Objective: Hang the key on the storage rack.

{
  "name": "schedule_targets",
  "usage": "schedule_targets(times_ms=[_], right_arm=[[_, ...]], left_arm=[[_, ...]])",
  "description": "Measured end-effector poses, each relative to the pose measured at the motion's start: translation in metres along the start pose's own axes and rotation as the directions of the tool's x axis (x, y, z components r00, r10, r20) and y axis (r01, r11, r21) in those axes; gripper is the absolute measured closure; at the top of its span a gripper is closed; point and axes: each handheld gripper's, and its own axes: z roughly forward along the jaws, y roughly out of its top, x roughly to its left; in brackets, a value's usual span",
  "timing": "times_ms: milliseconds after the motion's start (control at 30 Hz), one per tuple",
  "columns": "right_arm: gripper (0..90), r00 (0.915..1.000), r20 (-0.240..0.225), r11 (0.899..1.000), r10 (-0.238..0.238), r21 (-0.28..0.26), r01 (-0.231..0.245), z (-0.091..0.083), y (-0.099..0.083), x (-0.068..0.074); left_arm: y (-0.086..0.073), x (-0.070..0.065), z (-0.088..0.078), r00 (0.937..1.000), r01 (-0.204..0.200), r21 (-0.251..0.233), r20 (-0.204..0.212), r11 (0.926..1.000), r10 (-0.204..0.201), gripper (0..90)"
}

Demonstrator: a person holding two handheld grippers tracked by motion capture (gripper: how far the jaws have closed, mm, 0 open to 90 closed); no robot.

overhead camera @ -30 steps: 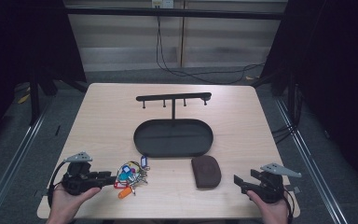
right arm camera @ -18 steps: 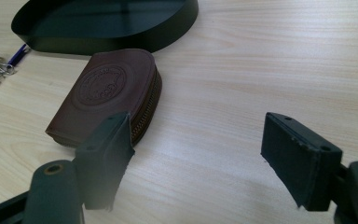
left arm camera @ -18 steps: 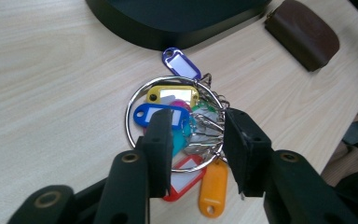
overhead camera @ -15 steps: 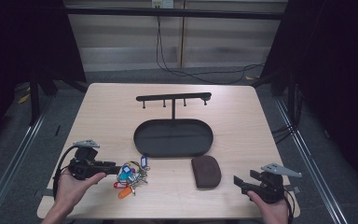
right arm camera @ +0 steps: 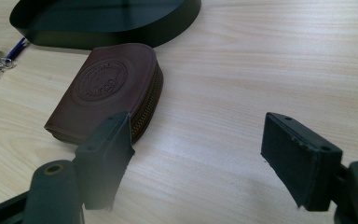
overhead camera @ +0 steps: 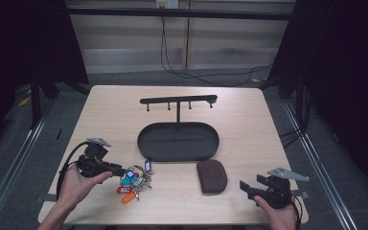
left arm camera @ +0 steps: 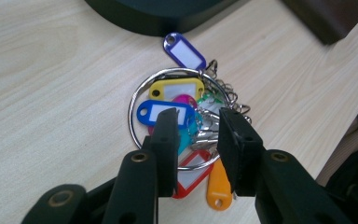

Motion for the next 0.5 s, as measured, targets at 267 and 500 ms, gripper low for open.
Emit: schedule_targets(times_ms=[267, 500], right_arm=[[24.4, 1.0, 0.0, 1.0, -0.007, 0.007, 0.007, 0.001, 0.0, 0.001], [24.4, 1.0, -0.002, 1.0, -0.004, 0.012, 0.004, 0.002, 0.0, 0.0]], left_arm=[[0.013, -0.005, 0.007, 0.9993, -0.036, 0.06, -0.008, 0.9976, 0.036, 72.3], [0.025, 0.0, 0.021, 0.9994, -0.026, 0.115, -0.019, 0.9931, 0.028, 74.1]])
